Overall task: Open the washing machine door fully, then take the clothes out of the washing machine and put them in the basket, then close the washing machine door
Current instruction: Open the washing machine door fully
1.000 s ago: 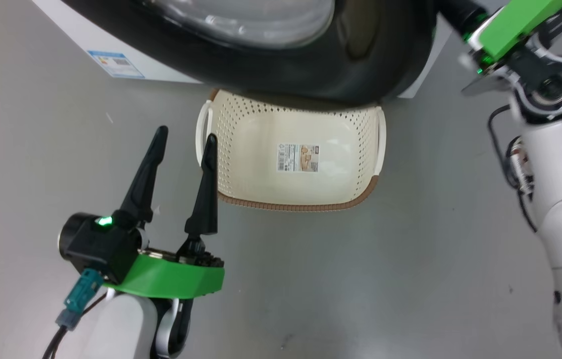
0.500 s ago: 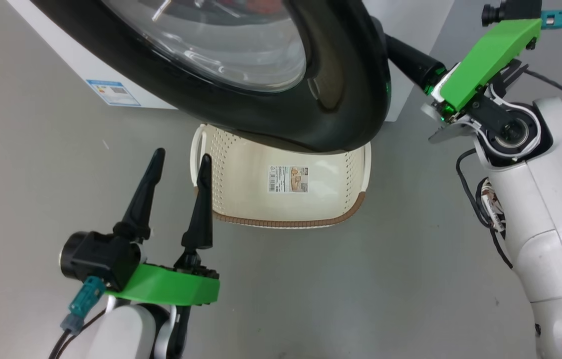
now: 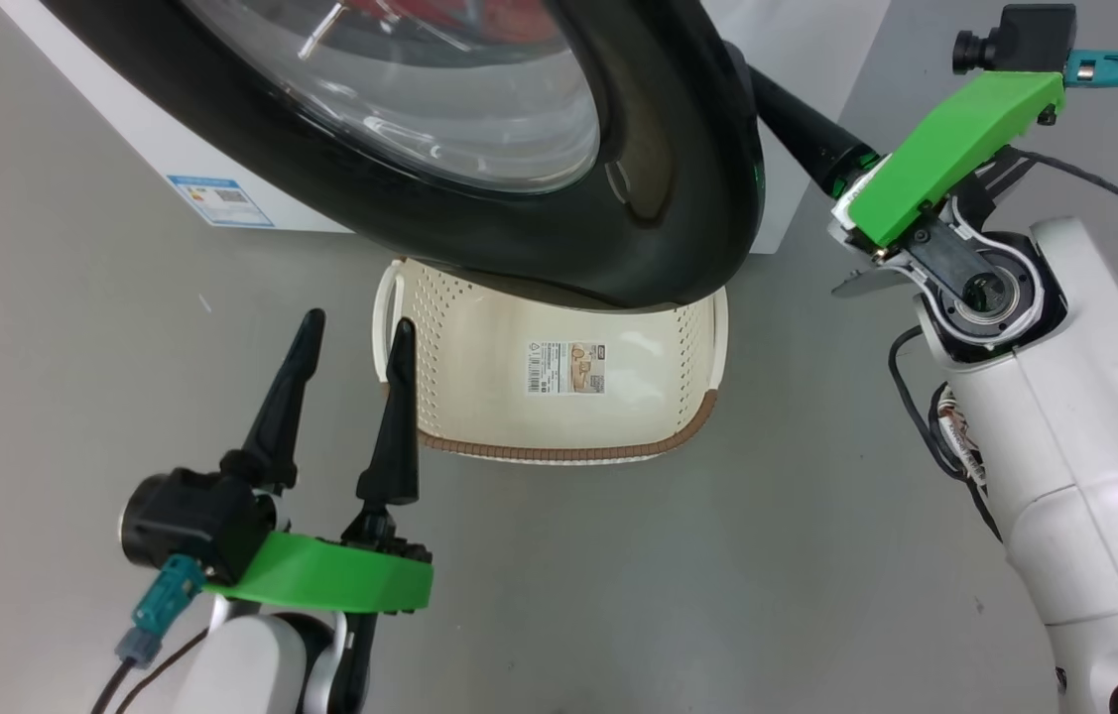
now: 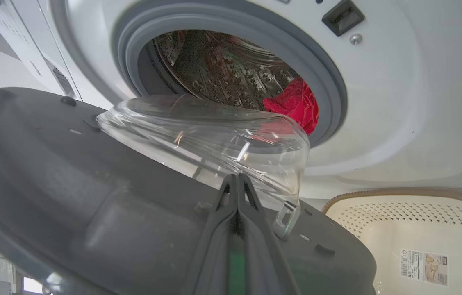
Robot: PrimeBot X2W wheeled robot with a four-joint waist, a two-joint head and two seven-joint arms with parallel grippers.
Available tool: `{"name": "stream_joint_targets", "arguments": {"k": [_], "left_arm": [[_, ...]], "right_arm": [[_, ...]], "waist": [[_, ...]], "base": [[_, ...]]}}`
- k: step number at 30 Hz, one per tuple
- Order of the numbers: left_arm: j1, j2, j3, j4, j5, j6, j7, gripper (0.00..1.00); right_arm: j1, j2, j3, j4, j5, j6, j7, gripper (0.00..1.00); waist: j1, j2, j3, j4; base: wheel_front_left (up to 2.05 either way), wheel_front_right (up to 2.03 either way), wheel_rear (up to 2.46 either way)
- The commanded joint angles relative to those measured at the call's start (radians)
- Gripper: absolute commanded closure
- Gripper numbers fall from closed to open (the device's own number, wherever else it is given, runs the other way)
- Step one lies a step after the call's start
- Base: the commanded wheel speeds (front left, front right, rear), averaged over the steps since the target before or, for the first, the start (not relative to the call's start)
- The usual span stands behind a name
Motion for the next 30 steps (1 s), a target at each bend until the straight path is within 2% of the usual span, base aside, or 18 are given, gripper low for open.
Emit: {"name": "stream_joint_targets", "arguments": {"k": [1, 2, 15, 16, 18, 23, 27, 30], "left_arm": [[0.007, 0.020, 0.036, -0.026, -0.005, -0.003, -0.005, 0.00], [0.007, 0.020, 0.037, -0.028, -0.007, -0.003, -0.005, 0.00], [0.022, 0.019, 0.063, -0.055, -0.010, -0.002, -0.005, 0.00], [0.022, 0.019, 0.063, -0.055, -0.010, -0.002, -0.005, 0.00], [0.027, 0.020, 0.068, -0.060, -0.006, -0.001, -0.005, 0.00], [0.040, 0.020, 0.084, -0.080, 0.003, 0.005, -0.005, 0.00], [0.047, 0.020, 0.096, -0.100, 0.010, 0.008, -0.005, 0.00], [0.049, 0.019, 0.102, -0.109, 0.013, 0.007, -0.005, 0.00]], "right_arm": [[0.021, 0.018, 0.015, -0.041, -0.030, 0.008, -0.031, 0.21], [0.026, 0.017, 0.016, -0.052, -0.046, 0.008, -0.050, 0.00], [0.128, -0.081, 0.097, -0.213, -0.451, 0.008, -0.406, 0.00], [0.128, -0.081, 0.097, -0.213, -0.451, 0.008, -0.406, 0.00], [0.150, -0.090, 0.094, -0.217, -0.529, 0.008, -0.453, 0.00], [0.199, -0.082, 0.037, -0.229, -0.760, 0.008, -0.559, 0.00], [0.246, -0.047, -0.033, -0.270, -0.956, 0.008, -0.608, 0.00], [0.290, -0.019, -0.078, -0.317, -1.062, 0.008, -0.625, 0.00]], "waist": [[0.0000, -0.0001, 0.001, -0.001], [0.0000, -0.0001, 0.002, -0.001], [0.0000, -0.0001, -0.001, -0.025], [0.0000, -0.0001, -0.001, -0.025], [0.0000, -0.0001, -0.004, -0.033], [0.0000, -0.0001, -0.003, -0.048], [0.0000, -0.0001, 0.003, -0.056], [0.0000, -0.0001, 0.006, -0.058]], "base": [[0.00, 0.00, 0.00], [0.00, 0.00, 0.00], [0.00, 0.00, 0.00], [0.00, 0.00, 0.00], [0.00, 0.00, 0.00], [0.00, 0.00, 0.00], [0.00, 0.00, 0.00], [0.00, 0.00, 0.00]]}}
